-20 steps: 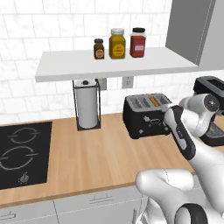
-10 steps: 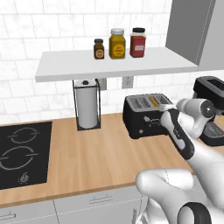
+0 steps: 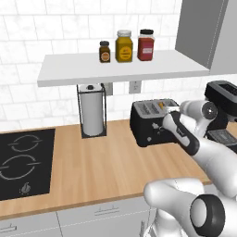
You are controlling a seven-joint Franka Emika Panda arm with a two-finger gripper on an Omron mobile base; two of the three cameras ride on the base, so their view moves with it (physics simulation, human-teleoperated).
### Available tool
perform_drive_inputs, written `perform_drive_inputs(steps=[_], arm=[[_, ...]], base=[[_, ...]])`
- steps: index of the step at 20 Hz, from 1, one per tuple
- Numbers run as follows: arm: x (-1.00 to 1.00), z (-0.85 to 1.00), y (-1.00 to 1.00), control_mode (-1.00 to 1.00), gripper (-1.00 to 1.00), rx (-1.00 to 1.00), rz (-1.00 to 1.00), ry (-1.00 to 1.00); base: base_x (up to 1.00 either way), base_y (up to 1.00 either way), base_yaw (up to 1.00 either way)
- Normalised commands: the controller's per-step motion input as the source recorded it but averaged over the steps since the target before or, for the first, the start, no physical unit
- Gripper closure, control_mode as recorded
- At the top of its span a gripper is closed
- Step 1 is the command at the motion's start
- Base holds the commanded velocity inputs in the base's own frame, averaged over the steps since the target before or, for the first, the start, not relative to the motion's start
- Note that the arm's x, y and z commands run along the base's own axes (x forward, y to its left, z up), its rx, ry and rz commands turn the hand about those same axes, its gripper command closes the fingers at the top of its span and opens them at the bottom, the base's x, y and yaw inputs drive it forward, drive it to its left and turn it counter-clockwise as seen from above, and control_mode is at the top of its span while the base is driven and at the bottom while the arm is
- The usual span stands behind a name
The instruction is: Start the toaster. Once the lever pops up, take the bread to the plate on the dining counter.
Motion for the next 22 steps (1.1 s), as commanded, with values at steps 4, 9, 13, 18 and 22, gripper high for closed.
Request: perform_drive_inputs(steps=[4, 9, 13, 18, 22], arm=[[0.33, -0.01, 0.0, -1.0, -1.0, -0.01, 0.0, 0.0], [0.1, -0.11, 0.0, -1.0, -1.0, -0.06, 0.0, 0.0], [0.06, -0.18, -0.01, -1.0, -1.0, -0.04, 0.0, 0.0], [0.14, 0.0, 0.0, -1.0, -1.0, 0.0, 0.0, 0.0], [0.19, -0.05, 0.0, -1.0, -1.0, 0.0, 0.0, 0.0]], base=[[0.0, 0.0, 0.0], [0.0, 0.0, 0.0], [0.0, 0.0, 0.0], [0.0, 0.0, 0.0], [0.0, 0.0, 0.0]])
